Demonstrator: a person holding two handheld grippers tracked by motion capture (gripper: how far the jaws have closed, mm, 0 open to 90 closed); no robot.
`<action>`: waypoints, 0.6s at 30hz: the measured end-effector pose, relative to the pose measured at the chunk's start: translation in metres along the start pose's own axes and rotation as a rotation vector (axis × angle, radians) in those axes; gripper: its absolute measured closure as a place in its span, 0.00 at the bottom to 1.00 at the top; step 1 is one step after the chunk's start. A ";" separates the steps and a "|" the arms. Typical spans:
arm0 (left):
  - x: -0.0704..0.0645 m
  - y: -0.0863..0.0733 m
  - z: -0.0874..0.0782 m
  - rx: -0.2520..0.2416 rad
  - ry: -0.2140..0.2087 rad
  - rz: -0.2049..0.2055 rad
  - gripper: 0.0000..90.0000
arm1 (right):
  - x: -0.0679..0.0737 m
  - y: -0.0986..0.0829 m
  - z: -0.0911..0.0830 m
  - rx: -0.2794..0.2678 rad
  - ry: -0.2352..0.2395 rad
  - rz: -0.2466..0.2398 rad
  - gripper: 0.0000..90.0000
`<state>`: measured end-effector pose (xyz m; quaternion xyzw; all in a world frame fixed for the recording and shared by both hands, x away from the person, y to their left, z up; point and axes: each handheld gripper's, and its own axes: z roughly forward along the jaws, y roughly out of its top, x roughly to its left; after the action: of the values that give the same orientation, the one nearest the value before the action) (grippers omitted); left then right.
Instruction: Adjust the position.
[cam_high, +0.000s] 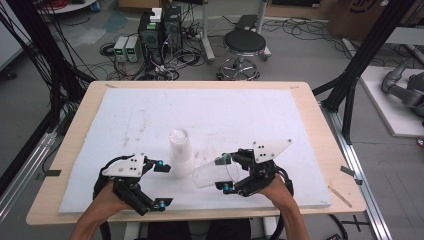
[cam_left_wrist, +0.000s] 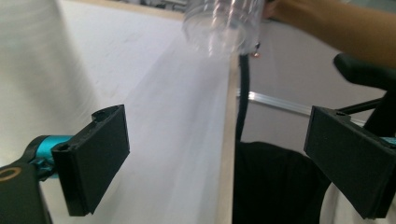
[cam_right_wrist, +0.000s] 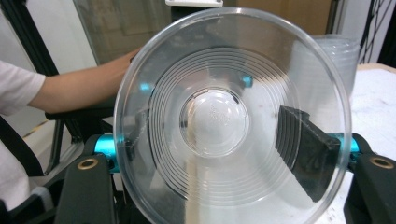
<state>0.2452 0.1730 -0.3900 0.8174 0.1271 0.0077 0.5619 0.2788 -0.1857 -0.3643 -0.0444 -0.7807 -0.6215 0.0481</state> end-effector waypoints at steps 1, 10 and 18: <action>0.002 -0.002 -0.002 0.006 0.017 -0.010 0.08 | 0.000 0.000 -0.001 0.014 -0.007 0.003 0.35; 0.025 -0.023 -0.020 0.019 0.217 -0.088 0.08 | -0.009 0.007 -0.008 0.121 -0.105 0.047 0.35; 0.041 -0.042 -0.022 0.016 0.393 -0.155 0.08 | -0.023 0.017 -0.016 0.232 -0.265 0.116 0.35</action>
<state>0.2732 0.2167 -0.4262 0.7924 0.2970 0.1228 0.5185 0.3043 -0.1973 -0.3471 -0.1649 -0.8429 -0.5120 -0.0147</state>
